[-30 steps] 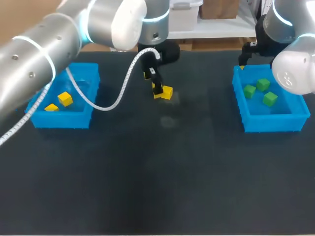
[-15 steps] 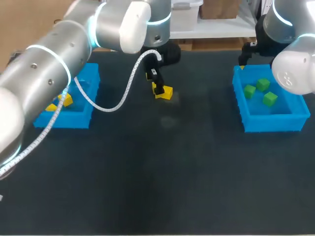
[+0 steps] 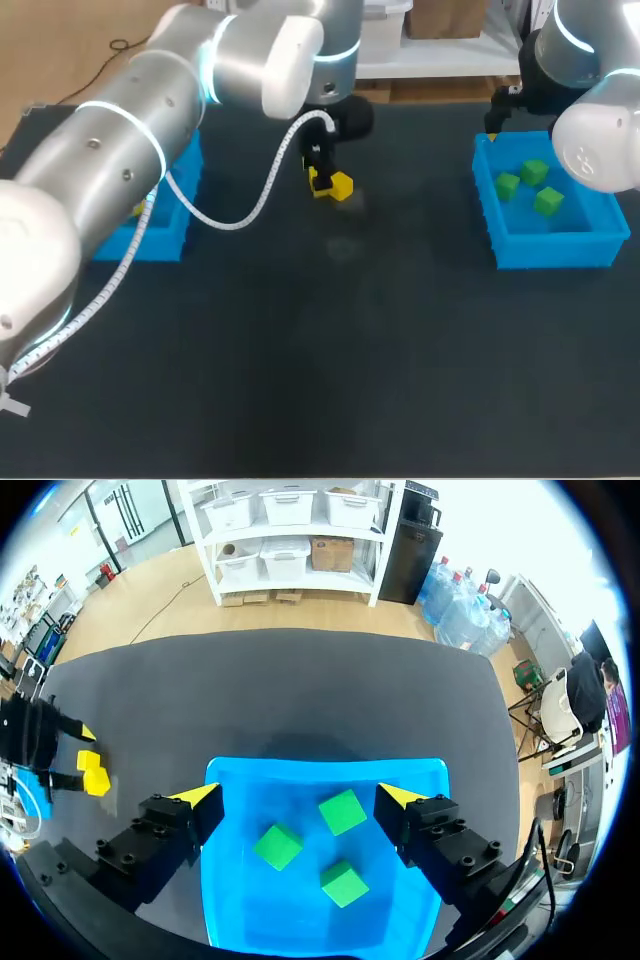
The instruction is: Put the green cubes in the right bin and the yellow cubes in the left bin.
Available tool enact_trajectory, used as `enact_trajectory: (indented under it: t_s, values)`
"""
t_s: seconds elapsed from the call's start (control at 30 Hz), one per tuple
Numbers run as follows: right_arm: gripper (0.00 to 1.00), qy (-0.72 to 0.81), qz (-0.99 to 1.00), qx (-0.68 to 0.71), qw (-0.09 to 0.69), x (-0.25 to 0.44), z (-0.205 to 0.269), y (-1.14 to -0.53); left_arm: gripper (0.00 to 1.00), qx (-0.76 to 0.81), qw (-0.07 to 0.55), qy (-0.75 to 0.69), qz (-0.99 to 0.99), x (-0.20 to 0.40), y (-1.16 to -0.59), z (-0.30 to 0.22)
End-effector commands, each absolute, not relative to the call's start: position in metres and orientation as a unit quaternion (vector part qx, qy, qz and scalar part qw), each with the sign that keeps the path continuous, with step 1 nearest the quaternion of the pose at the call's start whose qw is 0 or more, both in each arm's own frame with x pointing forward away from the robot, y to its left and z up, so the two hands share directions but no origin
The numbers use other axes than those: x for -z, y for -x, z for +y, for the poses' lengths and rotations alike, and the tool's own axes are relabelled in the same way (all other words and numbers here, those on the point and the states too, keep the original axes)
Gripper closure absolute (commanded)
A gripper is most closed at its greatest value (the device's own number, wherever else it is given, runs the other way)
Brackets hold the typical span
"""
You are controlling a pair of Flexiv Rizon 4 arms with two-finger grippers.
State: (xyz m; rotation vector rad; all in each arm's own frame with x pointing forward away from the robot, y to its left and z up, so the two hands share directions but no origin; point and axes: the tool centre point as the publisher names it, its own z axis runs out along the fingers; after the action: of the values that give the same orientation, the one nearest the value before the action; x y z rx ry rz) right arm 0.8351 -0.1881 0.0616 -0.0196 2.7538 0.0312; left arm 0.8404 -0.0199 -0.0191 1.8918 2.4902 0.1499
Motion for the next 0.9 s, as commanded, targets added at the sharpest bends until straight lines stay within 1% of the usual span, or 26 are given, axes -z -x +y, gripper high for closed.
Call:
enact_trajectory:
  t_s: [0.03,0.13,0.3,0.4,0.57,0.67,0.8,0.9]
  values:
    - [0.00,0.006,0.981,-0.010,0.195,-0.062,-0.188,-0.834,1.00,-0.060,-0.006,-0.610,0.790,0.022,-0.844,-0.023]
    - [0.00,0.006,0.981,-0.010,0.195,-0.062,-0.188,-0.834,1.00,-0.063,-0.006,-0.609,0.791,0.021,-0.842,-0.019]
    - [0.00,0.006,0.981,-0.010,0.195,-0.062,-0.188,-0.834,1.00,-0.063,0.012,-0.598,0.799,0.012,-0.833,-0.011]
    - [0.00,0.006,0.981,-0.010,0.195,-0.062,-0.188,-0.834,1.00,-0.058,0.036,-0.587,0.807,-0.006,-0.823,-0.007]
    - [0.00,0.006,0.981,-0.010,0.195,-0.062,-0.188,-0.834,1.00,-0.039,0.086,-0.542,0.835,-0.055,-0.802,0.006]
    - [0.00,0.006,0.981,-0.010,0.195,-0.062,-0.188,-0.834,1.00,-0.033,0.119,-0.498,0.858,-0.086,-0.794,0.025]
    - [0.00,0.006,0.981,-0.010,0.195,-0.062,-0.188,-0.834,1.00,-0.049,0.157,-0.436,0.885,-0.124,-0.792,0.069]
    - [0.00,0.006,0.981,-0.010,0.195,-0.062,-0.188,-0.834,1.00,-0.080,0.167,-0.397,0.899,-0.142,-0.791,0.106]
